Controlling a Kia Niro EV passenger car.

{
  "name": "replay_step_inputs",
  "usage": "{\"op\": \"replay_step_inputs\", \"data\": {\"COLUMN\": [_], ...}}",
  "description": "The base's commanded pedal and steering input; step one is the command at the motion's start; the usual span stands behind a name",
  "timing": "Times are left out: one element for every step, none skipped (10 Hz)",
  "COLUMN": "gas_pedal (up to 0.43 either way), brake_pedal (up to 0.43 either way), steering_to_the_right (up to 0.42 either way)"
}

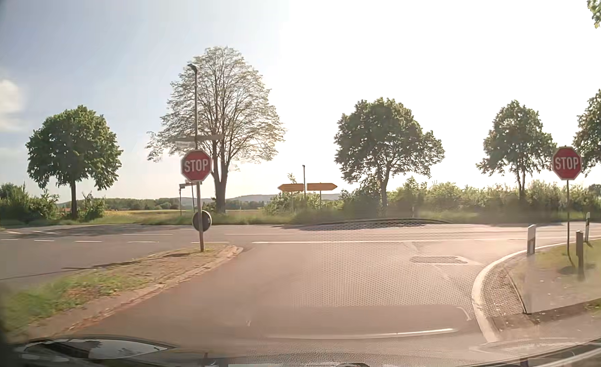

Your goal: Follow the waypoints while adhering to traffic rules and regulations

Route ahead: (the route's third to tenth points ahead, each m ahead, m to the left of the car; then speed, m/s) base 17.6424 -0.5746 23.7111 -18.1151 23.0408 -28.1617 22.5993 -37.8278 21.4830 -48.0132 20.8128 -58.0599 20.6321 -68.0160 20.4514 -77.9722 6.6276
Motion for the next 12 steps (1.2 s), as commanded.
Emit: {"op": "replay_step_inputs", "data": {"gas_pedal": [0.0, 0.0, 0.0, 0.0, 0.0, 0.0, 0.0, 0.0, 0.0, 0.0, 0.0, 0.0], "brake_pedal": [0.183, 0.183, 0.177, 0.171, 0.177, 0.189, 0.195, 0.201, 0.207, 0.207, 0.213, 0.22], "steering_to_the_right": [0.142, 0.157, 0.179, 0.197, 0.209, 0.216, 0.231, 0.243, 0.246, 0.246, 0.246, 0.244]}}
